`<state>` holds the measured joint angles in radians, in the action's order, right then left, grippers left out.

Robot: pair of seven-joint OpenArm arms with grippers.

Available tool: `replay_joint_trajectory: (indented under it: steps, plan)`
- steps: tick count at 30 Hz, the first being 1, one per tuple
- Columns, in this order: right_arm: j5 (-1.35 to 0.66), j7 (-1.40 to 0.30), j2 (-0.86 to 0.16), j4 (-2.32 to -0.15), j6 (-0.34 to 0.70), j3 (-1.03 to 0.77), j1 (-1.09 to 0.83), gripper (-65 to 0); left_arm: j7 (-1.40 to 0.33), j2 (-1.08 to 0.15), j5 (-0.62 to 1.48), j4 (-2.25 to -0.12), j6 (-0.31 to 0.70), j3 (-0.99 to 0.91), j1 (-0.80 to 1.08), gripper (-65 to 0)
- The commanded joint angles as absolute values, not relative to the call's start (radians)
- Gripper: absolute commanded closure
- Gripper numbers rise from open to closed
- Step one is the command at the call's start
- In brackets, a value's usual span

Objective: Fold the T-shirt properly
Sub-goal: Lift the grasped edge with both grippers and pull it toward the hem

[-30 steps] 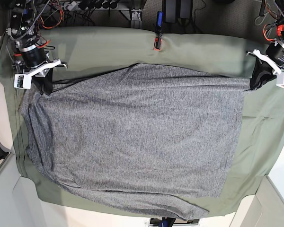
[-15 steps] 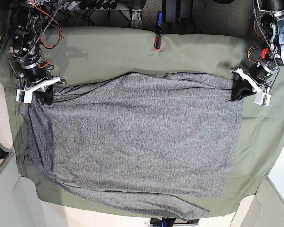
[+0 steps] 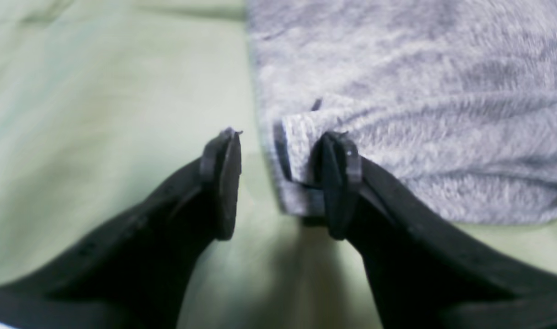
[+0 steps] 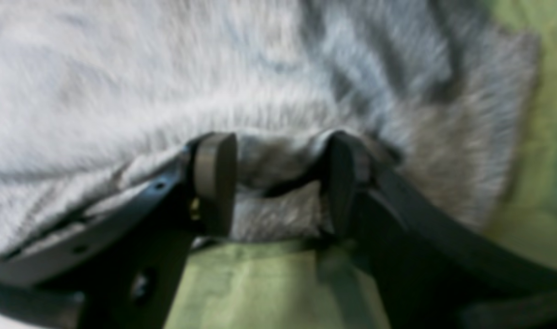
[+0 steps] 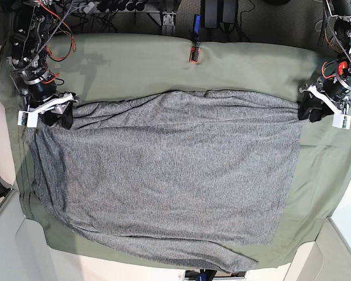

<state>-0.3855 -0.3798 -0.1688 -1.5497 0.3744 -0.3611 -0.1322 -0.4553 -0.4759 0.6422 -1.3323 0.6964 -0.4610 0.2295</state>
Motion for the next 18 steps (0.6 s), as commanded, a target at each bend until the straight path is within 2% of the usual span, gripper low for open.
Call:
replay_joint_trajectory:
  steps: [1, 14, 18]
  plan:
    - [-0.41, -0.36, -0.179, -1.589, 0.382, -0.376, -0.137, -31.5, -0.446, -0.496, 0.677, -1.365, 0.698, -0.488, 0.235, -31.0]
    - [-0.418, -0.44, -0.179, -1.653, 0.382, -0.404, -0.164, -31.5, -0.454, -0.501, 0.728, -1.435, 0.698, -0.511, 0.308, -31.0]
    - [-0.453, -0.488, -0.179, -1.655, 0.375, -0.411, -0.177, -31.5, -0.521, -0.501, 0.785, -1.435, 0.698, -0.511, 0.329, -31.1]
